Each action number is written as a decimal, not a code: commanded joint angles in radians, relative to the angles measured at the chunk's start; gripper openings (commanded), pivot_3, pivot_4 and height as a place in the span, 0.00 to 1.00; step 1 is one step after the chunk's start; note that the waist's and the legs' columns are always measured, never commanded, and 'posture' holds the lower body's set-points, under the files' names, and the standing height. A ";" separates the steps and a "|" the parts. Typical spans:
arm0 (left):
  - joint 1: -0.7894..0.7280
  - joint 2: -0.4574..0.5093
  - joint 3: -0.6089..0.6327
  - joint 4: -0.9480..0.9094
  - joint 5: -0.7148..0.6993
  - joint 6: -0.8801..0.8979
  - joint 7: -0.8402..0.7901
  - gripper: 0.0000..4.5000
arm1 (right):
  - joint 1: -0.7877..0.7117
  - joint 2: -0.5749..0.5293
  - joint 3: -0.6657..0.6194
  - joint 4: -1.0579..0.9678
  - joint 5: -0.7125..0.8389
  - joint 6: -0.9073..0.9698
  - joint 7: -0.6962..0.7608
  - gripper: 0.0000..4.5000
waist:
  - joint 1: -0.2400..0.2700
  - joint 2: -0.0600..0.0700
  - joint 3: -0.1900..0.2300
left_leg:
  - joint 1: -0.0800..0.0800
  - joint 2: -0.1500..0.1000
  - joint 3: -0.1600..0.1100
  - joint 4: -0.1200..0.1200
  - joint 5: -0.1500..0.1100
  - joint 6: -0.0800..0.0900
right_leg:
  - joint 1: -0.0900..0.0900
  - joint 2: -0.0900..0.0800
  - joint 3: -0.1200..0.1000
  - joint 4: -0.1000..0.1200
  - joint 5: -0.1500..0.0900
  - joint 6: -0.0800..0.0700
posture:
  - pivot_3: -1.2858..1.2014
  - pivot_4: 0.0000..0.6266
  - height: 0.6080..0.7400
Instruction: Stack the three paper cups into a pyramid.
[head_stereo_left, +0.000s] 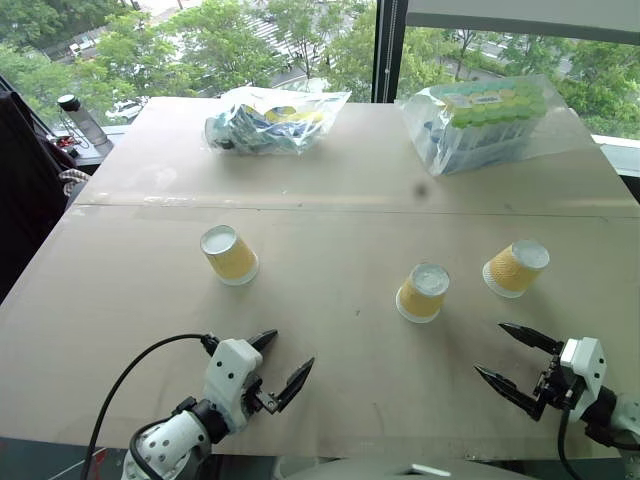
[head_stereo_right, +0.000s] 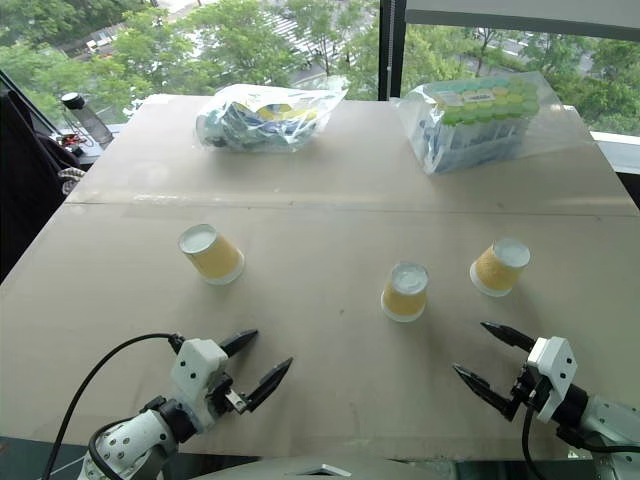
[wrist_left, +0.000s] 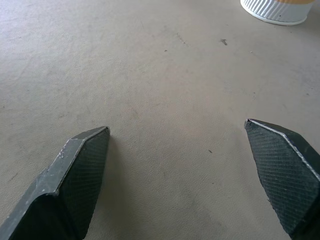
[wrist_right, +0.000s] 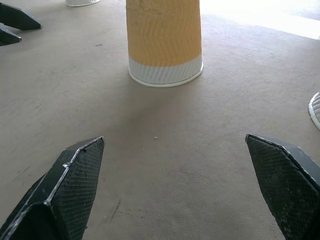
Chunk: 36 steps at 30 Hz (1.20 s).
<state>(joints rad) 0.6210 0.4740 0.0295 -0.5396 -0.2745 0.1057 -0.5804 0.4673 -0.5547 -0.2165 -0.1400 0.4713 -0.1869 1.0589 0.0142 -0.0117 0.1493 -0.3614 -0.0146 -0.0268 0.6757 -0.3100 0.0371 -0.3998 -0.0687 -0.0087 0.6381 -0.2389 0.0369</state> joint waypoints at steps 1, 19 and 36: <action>0.004 0.001 0.007 -0.019 -0.005 -0.025 -0.013 0.99 | -0.010 -0.009 -0.027 -0.004 0.007 -0.022 0.003 1.00 | 0.000 0.000 0.000 | 0.000 0.000 0.000 0.000 0.000 0.000 | 0.000 0.000 0.000 0.000 0.000 0.000 | 0.52 0.24 1.00; -0.024 0.001 0.010 0.054 -0.015 -0.095 -0.087 0.99 | -0.023 -0.003 -0.021 0.007 0.002 -0.034 -0.003 1.00 | 0.000 -0.001 0.001 | 0.000 0.000 0.000 0.000 0.000 0.000 | 0.000 0.000 0.000 0.000 0.000 0.000 | 0.52 0.24 1.00; -0.136 0.122 0.047 0.066 -0.057 -0.125 -0.217 0.99 | -0.126 0.015 0.030 -0.056 0.014 0.036 -0.052 1.00 | 0.000 -0.001 0.001 | 0.000 0.000 0.000 0.000 0.000 0.000 | 0.000 0.001 0.000 0.000 0.000 0.000 | 0.52 0.24 1.00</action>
<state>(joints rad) 0.5050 0.5807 0.0422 -0.4482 -0.2860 -0.0216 -0.7665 0.3564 -0.5421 -0.1954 -0.1489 0.4715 -0.1623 1.0177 0.0141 -0.0127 0.1500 -0.3611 -0.0145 -0.0271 0.6758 -0.3100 0.0370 -0.3998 -0.0680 -0.0091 0.6385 -0.2387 0.0366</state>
